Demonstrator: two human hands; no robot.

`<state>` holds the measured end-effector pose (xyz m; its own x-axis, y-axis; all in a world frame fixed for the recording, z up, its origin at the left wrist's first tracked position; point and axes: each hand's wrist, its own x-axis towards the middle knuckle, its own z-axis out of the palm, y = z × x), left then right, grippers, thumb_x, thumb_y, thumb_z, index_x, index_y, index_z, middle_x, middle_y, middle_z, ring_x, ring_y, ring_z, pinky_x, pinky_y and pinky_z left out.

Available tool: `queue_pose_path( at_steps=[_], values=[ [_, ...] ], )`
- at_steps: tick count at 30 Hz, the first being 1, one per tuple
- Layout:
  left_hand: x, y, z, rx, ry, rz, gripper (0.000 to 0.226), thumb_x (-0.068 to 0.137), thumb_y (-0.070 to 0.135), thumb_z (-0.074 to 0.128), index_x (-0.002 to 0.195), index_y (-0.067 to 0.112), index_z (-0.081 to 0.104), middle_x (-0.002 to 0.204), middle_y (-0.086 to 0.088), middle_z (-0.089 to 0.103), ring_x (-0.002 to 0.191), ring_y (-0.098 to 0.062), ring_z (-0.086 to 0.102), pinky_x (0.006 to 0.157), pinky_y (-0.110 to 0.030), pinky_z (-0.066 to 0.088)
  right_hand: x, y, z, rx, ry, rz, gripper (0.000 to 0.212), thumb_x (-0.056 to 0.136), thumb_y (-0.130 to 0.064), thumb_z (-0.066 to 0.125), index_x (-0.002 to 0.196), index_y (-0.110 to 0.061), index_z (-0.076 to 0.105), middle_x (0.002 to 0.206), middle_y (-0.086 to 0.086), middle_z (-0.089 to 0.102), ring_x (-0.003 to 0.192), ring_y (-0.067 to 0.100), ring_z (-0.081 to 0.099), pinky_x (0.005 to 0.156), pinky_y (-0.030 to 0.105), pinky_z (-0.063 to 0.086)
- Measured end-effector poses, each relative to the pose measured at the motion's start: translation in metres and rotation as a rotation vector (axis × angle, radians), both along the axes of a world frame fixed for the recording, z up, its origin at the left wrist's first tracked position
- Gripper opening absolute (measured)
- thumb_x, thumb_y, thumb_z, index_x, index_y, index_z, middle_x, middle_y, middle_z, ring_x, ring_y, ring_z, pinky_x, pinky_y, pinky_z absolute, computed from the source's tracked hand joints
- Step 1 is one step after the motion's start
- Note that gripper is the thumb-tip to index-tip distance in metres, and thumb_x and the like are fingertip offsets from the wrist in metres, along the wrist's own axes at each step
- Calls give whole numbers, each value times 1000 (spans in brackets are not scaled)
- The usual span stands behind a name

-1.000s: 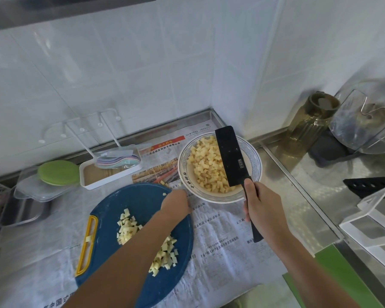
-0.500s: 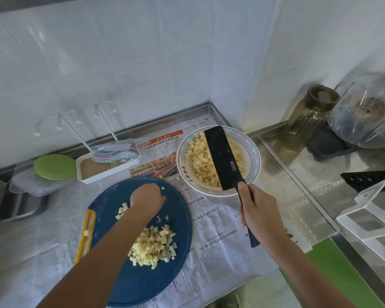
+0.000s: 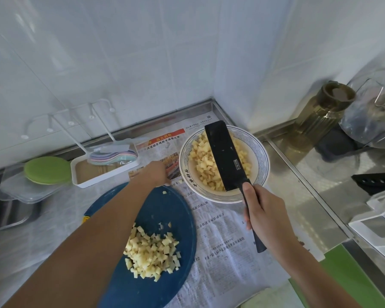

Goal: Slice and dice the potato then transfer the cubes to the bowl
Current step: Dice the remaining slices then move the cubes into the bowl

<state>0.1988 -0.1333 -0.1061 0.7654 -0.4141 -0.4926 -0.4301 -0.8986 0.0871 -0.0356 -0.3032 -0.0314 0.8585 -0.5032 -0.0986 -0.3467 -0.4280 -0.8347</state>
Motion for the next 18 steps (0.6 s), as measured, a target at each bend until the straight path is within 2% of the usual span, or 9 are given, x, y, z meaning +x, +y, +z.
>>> queue_pose_path(
  at_steps=[2, 4, 7, 9, 13, 15, 17, 18],
  values=[
    [2, -2, -1, 28, -3, -53, 34, 80, 27, 72, 64, 8, 50, 58, 0, 44, 62, -17, 50, 62, -25, 41, 0, 2, -3, -5, 10, 14, 40, 101, -37, 35, 66, -20, 47, 50, 10, 56, 37, 9, 51, 51, 31, 47],
    [1, 2, 1, 20, 7, -102, 33, 80, 21, 71, 60, 10, 47, 61, -3, 50, 66, -21, 57, 63, -27, 45, 1, 4, -5, -25, 26, 31, 42, 100, -40, 34, 67, -19, 47, 49, 8, 56, 37, 10, 50, 52, 31, 47],
    [-5, 14, 7, -99, 65, -113, 20, 78, 13, 70, 69, 9, 52, 71, -3, 56, 74, -21, 56, 65, -27, 41, 3, 7, -9, -31, 36, 51, 42, 99, -41, 34, 67, -17, 47, 47, 5, 55, 36, 8, 49, 52, 35, 47],
    [-7, 23, 9, -116, 90, -117, 15, 80, 20, 69, 77, 8, 61, 77, -3, 62, 76, -18, 56, 66, -26, 40, 5, 7, -12, -30, 38, 59, 41, 100, -40, 35, 69, -17, 48, 47, 3, 55, 35, 8, 50, 51, 36, 48],
    [-15, 39, 14, -37, 51, -103, 38, 89, 46, 56, 79, 10, 62, 74, -3, 60, 70, -16, 56, 69, -28, 47, 5, 9, -12, -14, 44, 69, 42, 100, -40, 35, 71, -15, 49, 49, 8, 57, 35, 7, 50, 52, 36, 48],
    [-17, 43, 13, -85, -23, -73, 29, 90, 39, 56, 88, 11, 62, 86, -3, 62, 81, -17, 58, 76, -29, 47, 7, 10, -11, -16, 49, 68, 42, 100, -41, 34, 71, -15, 49, 47, 6, 56, 35, 7, 50, 53, 36, 48],
    [-20, 44, 10, -246, -39, -22, 12, 88, 20, 59, 97, 12, 60, 102, -4, 61, 96, -20, 57, 82, -29, 44, 10, 12, -11, -16, 55, 71, 42, 100, -42, 34, 74, -14, 52, 47, 5, 56, 36, 8, 50, 53, 37, 49],
    [-22, 42, 10, -316, -19, -21, 14, 87, 15, 60, 102, 13, 61, 107, -4, 61, 100, -20, 57, 84, -27, 43, 12, 12, -11, -18, 55, 71, 43, 100, -43, 34, 76, -13, 54, 49, 6, 57, 36, 10, 50, 53, 38, 49]
  ],
)
